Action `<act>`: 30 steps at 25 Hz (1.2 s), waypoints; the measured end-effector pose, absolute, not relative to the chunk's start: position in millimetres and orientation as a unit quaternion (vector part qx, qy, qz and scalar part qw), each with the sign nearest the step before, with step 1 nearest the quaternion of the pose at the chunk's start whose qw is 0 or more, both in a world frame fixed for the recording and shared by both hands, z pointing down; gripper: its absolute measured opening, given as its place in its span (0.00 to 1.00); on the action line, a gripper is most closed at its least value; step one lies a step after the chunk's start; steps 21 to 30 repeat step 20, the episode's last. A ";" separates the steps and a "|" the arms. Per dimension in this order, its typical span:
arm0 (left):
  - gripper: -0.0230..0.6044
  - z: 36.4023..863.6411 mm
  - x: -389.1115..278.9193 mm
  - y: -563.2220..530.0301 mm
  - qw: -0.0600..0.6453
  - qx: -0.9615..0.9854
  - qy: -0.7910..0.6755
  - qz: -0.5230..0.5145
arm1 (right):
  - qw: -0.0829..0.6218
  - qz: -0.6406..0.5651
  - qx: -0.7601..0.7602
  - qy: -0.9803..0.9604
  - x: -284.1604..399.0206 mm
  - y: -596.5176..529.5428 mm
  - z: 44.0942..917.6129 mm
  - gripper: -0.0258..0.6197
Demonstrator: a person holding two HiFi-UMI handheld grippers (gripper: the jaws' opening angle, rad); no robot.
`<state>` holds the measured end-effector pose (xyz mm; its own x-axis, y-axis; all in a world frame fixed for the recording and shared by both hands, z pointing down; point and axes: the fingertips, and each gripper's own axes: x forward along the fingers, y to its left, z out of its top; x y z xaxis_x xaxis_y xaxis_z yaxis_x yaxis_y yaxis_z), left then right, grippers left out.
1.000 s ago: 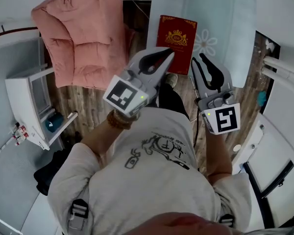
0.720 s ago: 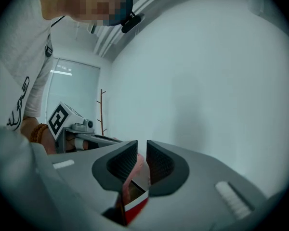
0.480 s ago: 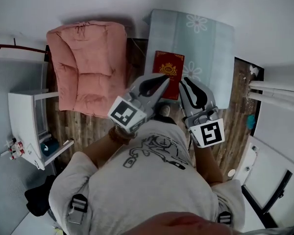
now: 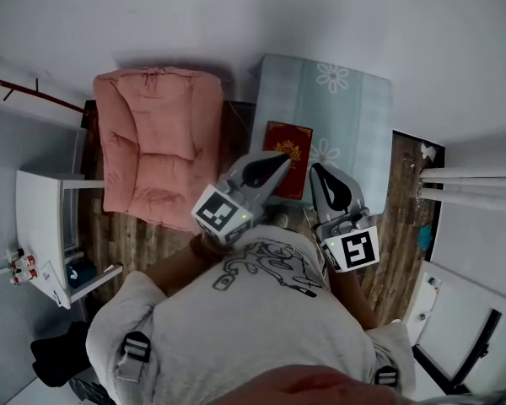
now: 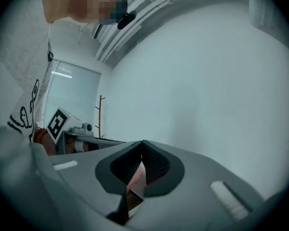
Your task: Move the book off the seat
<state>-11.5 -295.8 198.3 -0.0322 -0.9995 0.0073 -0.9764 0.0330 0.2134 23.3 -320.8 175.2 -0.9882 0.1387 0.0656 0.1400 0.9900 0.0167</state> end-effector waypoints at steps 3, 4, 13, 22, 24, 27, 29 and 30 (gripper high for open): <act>0.04 192.6 -10.6 -296.7 0.070 0.696 -0.711 -0.076 | 0.031 -0.010 -0.069 -0.997 23.4 -318.6 173.1 0.05; 0.04 192.5 -10.9 -297.1 0.071 0.697 -0.710 -0.075 | 0.031 -0.011 -0.070 -0.997 22.6 -318.4 172.7 0.05; 0.04 196.6 -18.2 -294.5 0.079 0.696 -0.710 -0.074 | 0.034 -0.009 -0.073 -0.997 11.4 -313.8 174.8 0.05; 0.04 197.6 -17.2 -289.1 0.084 0.694 -0.711 -0.076 | 0.032 -0.014 -0.069 -0.997 12.1 -312.0 174.3 0.05; 0.04 197.6 -17.2 -289.1 0.084 0.694 -0.711 -0.076 | 0.032 -0.014 -0.069 -0.997 12.1 -312.0 174.3 0.05; 0.04 197.6 -17.2 -289.1 0.084 0.694 -0.711 -0.076 | 0.032 -0.014 -0.069 -0.997 12.1 -312.0 174.3 0.05; 0.04 197.6 -17.2 -289.1 0.084 0.694 -0.711 -0.076 | 0.032 -0.014 -0.069 -0.997 12.1 -312.0 174.3 0.05; 0.04 197.6 -17.2 -289.1 0.084 0.694 -0.711 -0.076 | 0.032 -0.014 -0.069 -0.997 12.1 -312.0 174.3 0.05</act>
